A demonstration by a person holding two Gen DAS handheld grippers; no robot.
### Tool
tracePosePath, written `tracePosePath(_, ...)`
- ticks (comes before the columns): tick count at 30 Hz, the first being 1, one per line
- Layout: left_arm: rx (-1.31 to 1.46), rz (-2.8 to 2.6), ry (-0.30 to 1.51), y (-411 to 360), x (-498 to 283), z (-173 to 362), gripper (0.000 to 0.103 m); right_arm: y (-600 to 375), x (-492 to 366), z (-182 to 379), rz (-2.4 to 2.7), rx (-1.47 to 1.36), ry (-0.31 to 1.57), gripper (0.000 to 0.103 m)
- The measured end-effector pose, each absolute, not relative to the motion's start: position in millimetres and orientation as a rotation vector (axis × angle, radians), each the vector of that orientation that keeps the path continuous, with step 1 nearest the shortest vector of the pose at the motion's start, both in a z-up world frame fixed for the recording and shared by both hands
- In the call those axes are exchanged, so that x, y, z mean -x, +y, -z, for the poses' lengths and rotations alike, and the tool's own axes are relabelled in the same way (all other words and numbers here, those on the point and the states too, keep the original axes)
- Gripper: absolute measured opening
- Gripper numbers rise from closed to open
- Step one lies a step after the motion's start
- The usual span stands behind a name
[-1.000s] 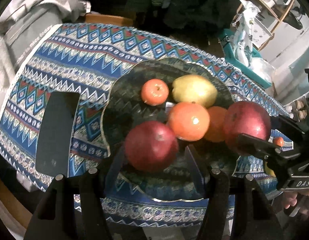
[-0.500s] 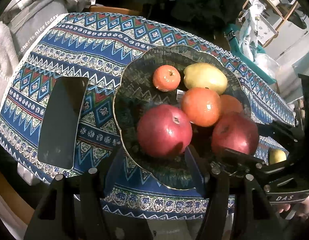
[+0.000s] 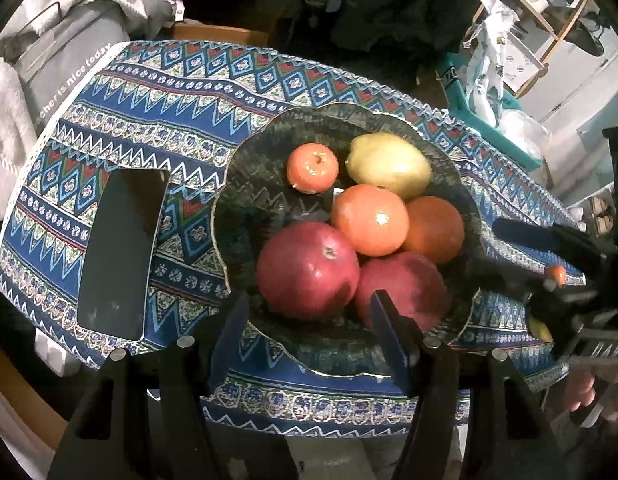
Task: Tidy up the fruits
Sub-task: 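Withdraw both open tools from the bowl and move toward the remaining fruit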
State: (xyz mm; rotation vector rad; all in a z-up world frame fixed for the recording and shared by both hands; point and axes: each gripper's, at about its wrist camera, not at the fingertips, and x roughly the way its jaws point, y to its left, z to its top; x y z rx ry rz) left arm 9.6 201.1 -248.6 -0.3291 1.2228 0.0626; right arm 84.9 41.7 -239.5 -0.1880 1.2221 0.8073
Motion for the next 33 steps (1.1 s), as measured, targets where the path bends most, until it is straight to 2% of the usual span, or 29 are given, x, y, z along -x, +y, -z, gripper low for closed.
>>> tracePosePath(14,0.272,0.012,1.149,160,-21,211,0.066,-7,-95,193,-0.710,0.138,1.129,0.078)
tracePosePath(20,0.203,0.052,1.108,131,-26,193,0.072,-31,-93,180,-0.666,0.132,1.104,0.078)
tracePosePath(33,0.110,0.140,1.079,71,-37,175,0.075,-105,-92,159,-0.554,0.074,1.075,0.078)
